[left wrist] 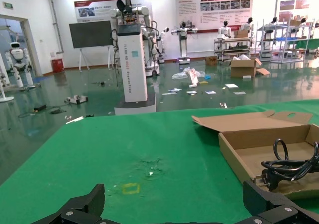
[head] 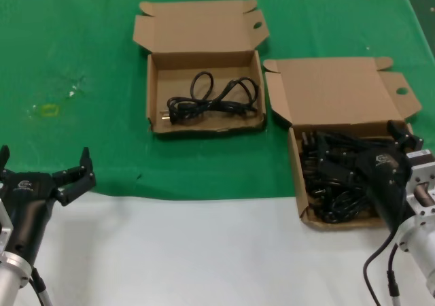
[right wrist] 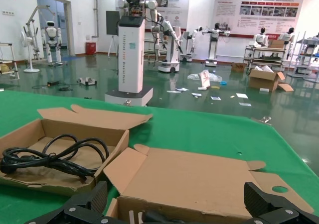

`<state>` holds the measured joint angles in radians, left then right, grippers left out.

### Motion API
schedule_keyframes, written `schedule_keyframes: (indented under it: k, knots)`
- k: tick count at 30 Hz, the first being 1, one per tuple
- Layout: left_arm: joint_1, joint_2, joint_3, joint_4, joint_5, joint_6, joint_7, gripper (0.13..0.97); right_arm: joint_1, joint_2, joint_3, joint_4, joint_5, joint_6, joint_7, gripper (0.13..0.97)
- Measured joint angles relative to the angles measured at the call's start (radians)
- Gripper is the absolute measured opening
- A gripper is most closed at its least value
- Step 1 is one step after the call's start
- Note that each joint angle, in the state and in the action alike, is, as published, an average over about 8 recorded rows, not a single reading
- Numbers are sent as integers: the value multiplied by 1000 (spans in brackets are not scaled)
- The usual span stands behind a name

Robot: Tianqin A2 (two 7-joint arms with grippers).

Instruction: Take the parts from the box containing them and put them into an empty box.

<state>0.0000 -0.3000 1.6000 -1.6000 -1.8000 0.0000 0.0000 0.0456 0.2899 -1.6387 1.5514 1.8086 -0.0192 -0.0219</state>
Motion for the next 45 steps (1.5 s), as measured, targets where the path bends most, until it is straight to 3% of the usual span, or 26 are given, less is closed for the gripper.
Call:
schedule_keyframes:
  k: [45]
  knots:
    - [0, 0, 0, 0, 0, 0, 0, 966, 0, 0, 0, 0, 0, 0, 0, 966]
